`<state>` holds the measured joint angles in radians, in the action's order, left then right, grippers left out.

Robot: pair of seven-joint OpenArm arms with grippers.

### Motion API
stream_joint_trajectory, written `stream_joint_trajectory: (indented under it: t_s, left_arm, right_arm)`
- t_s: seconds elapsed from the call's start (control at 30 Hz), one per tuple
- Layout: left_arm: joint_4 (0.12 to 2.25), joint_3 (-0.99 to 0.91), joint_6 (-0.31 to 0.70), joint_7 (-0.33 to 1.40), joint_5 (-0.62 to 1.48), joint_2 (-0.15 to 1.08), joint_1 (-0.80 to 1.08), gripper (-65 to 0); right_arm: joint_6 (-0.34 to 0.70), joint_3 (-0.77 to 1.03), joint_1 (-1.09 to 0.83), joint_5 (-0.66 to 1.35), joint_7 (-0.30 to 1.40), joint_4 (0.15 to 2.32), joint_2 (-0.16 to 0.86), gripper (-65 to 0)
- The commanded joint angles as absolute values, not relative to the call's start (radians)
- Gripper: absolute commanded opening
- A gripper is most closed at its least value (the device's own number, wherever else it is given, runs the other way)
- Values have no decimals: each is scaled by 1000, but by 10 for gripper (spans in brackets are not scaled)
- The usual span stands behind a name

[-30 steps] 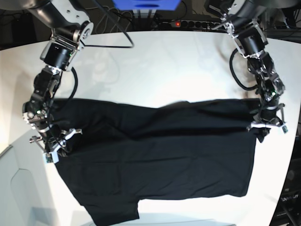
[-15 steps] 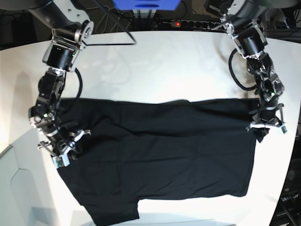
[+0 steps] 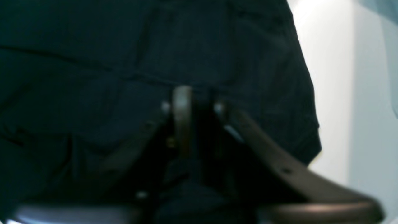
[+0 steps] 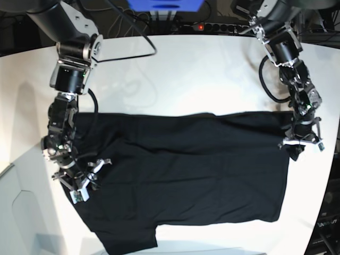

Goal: Fold the T-shirt properly

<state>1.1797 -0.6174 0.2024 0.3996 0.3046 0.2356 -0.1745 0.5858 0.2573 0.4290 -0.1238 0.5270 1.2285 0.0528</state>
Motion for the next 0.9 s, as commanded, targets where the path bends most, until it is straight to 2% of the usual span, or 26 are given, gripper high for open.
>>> stream_joint_trajectory:
  t_s: [0.0,0.07,0.13,0.23,0.3,0.53,0.63,0.87]
  left_arm:
    - [1196,-622,200,375,312,255,-188,-539]
    - [1196,-622,200,375,312,257,-186,-469]
    - [1204,-624,200,375,315,257,-186,-407]
    - [1237,-625,200,375,321,257,-160,-338]
    - [1311,-625,200,377,321,251,-125,-316]
    - [1491,-653,203,372,424,214,117,-309]
    - [1417,-690,209,366,476,196,157,-308]
    - [1271,-710,211,366,483,197,113,-308]
  right_arm:
    - [572,254,466,-105,498,1250,58,-457]
    - [572,254,469,-105,490,1256,58,-383]
    - [570,257,464,-105,490,1307,58,-335]
    - [568,280,433,-105,499,1408,51,-306]
    - [568,302,394,-104,499,1477,51,-306]
    - [568,311,183,-102,499,1664,50,-306]
    - [568,312,96,-99,490,1712,50,-306]
    - [573,386,21,-99,490,1736,15,-304]
